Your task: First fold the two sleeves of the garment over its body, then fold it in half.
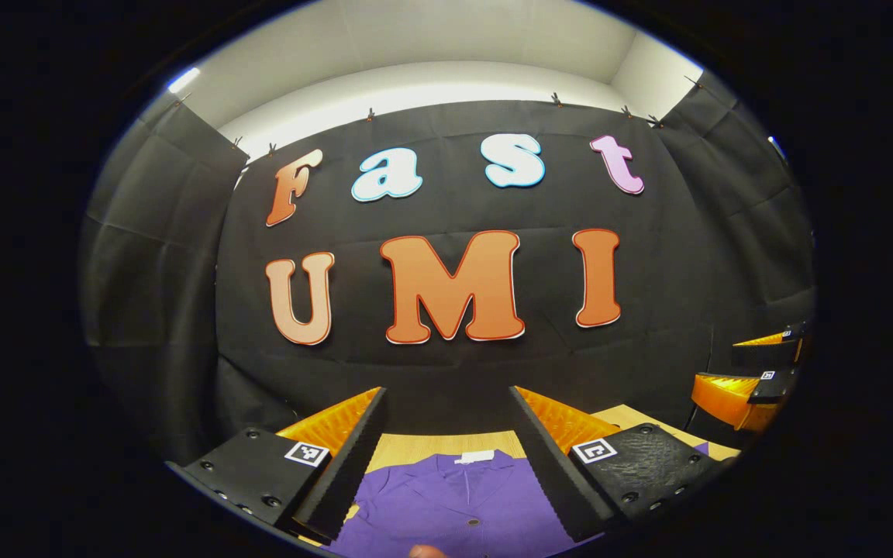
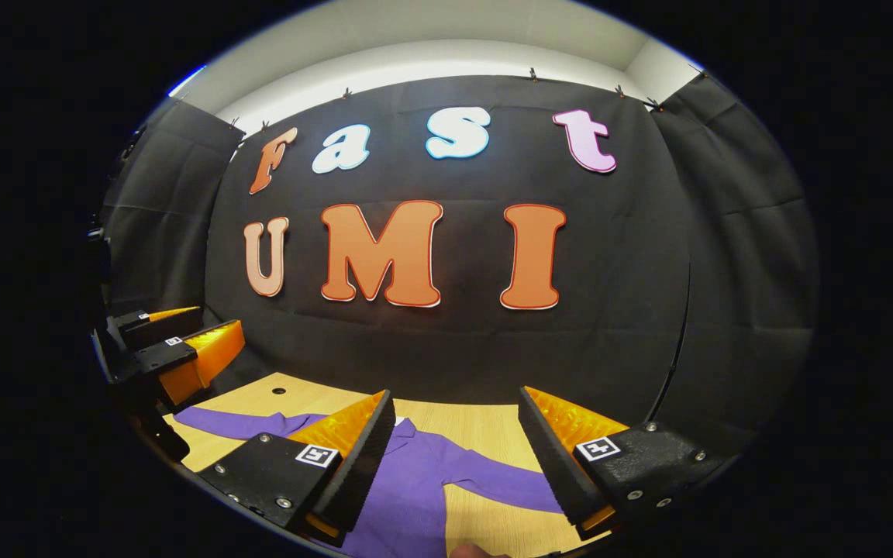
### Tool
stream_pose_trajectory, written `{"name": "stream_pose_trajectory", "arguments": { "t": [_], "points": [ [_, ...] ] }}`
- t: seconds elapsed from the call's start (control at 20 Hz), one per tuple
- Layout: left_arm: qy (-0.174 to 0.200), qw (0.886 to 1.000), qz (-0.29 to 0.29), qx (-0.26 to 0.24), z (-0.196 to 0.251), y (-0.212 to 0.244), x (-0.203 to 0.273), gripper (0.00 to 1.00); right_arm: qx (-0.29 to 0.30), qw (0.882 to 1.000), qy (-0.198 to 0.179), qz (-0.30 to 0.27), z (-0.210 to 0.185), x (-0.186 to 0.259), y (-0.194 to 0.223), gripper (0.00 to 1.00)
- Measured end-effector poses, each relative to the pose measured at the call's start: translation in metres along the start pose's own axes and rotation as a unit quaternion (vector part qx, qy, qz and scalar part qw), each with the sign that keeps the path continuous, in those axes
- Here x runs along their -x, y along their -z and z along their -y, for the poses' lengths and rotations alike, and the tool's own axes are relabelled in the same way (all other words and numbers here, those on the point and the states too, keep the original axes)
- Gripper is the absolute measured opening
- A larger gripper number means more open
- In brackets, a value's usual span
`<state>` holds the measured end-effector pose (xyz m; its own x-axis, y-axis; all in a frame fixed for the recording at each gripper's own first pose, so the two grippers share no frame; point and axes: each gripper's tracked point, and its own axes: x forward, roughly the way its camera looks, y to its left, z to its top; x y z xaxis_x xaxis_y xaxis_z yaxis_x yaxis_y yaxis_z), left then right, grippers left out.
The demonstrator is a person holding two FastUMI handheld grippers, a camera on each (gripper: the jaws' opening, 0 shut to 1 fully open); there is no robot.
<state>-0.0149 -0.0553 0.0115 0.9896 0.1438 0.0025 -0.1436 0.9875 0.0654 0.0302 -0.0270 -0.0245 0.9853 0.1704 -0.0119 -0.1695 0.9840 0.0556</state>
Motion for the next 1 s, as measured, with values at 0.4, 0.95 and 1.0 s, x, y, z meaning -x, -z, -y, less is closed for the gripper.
{"name": "stream_pose_trajectory", "arguments": {
  "t": [0.4, 0.95, 1.0],
  "points": [
    [-0.035, 0.999, 0.001, -0.008, -0.008, -0.008, 0.018, 0.98, -0.010, 1.000, 0.006, -0.025, 0.028, -0.014, 0.030, 0.96],
    [-0.029, 0.999, 0.019, -0.033, -0.064, -0.016, -0.008, 1.00, -0.018, 0.950, 0.195, -0.242, 0.157, -0.035, 0.183, 0.96],
    [-0.032, 0.999, 0.018, -0.035, -0.072, -0.016, -0.013, 1.00, -0.033, 0.940, 0.210, -0.267, 0.165, -0.034, 0.195, 0.96]
  ]
}}
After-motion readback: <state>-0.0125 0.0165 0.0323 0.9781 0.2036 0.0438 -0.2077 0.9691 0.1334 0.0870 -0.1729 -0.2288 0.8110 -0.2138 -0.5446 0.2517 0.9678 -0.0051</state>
